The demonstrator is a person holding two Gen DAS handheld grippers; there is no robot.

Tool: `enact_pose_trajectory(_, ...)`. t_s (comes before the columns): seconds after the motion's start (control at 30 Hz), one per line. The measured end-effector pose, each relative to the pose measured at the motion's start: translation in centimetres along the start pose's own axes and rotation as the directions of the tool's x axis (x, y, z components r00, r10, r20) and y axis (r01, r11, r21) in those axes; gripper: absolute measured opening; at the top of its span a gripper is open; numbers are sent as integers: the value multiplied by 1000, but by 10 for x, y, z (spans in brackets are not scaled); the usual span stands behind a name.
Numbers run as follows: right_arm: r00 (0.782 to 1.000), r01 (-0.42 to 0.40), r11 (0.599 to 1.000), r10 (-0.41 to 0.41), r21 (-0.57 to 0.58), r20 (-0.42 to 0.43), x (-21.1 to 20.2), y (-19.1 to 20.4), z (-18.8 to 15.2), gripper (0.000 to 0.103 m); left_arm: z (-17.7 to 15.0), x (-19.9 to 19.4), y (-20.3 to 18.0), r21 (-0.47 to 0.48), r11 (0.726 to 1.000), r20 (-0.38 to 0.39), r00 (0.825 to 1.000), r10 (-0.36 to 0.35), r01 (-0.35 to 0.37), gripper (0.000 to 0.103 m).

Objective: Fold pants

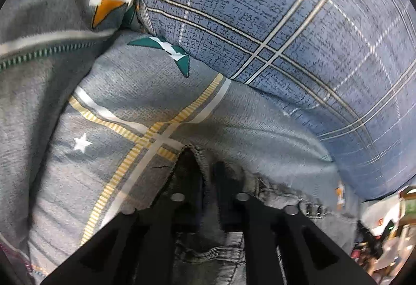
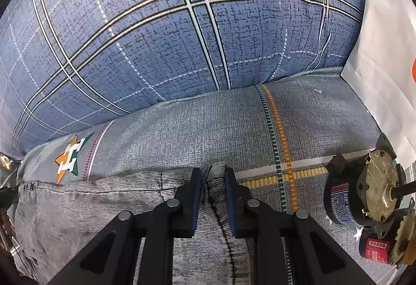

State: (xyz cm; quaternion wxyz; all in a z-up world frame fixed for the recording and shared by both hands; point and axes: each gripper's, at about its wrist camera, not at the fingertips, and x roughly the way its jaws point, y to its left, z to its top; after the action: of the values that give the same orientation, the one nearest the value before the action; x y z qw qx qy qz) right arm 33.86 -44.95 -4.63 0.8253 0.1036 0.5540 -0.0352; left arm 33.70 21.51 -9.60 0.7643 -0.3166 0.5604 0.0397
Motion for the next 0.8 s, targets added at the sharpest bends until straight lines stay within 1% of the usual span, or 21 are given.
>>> enact_pose_trajectory(0.03, 1000, -7, 1000, 7, 10, -3, 1, -2, 0, 20, 3, 1, 2, -25, 999, -1, 1000, -24, 24, 21)
enact_pose_trajectory(0.07, 1000, -15, 1000, 15, 22, 1, 3, -2, 1, 22, 4, 2, 2, -36, 999, -4, 999, -36, 36, 23)
enact_pose_trajectory(0.1, 1000, -25, 999, 25, 31, 2, 3, -4, 2, 22, 5, 2, 3, -40, 999, -3, 999, -38, 38, 23)
enact_pose_trajectory(0.13, 1000, -29, 999, 29, 33, -1, 6, -7, 5, 22, 5, 3, 1, -23, 1000, 5, 1000, -19, 19, 19)
enact_pose_trajectory(0.2, 1000, -17, 1000, 17, 15, -5, 7, -5, 5, 22, 7, 2, -2, 2, 1000, 12, 1000, 16, -16, 2)
enact_pose_trajectory(0.27, 1000, -16, 1000, 16, 12, -9, 7, -4, 7, 16, 5, -6, -4, 5, 1000, 39, 999, 7, -7, 2)
enact_pose_trajectory(0.33, 1000, -19, 1000, 19, 9, 11, -1, -1, 6, 15, 5, -19, -5, 3, 1000, 75, 997, -25, 25, 2)
enact_pose_trajectory(0.37, 999, -24, 1000, 24, 8, 34, -10, 1, 6, 15, 4, -27, -5, 8, 999, 89, 995, -47, 46, 2)
enact_pose_trajectory(0.47, 996, -33, 999, 32, 10, 80, -32, 2, 4, 15, 1, -55, -9, 29, 996, 141, 986, -87, 83, 2)
enact_pose_trajectory(0.53, 991, -51, 998, 48, 20, 122, -51, 1, 2, 15, -3, -78, -10, 35, 992, 176, 976, -127, 122, 2)
enact_pose_trajectory(0.6, 987, -69, 997, 64, 27, 150, -66, 1, 0, 15, -11, -107, -15, 59, 988, 217, 964, -153, 143, 2)
enact_pose_trajectory(0.73, 973, -104, 994, 96, 27, 211, -94, 4, -7, 15, -37, -156, -18, 92, 978, 263, 942, -206, 188, 2)
enact_pose_trajectory(0.8, 961, -132, 991, 121, 28, 248, -110, 4, -12, 15, -48, -175, -15, 105, 972, 282, 931, -231, 209, 2)
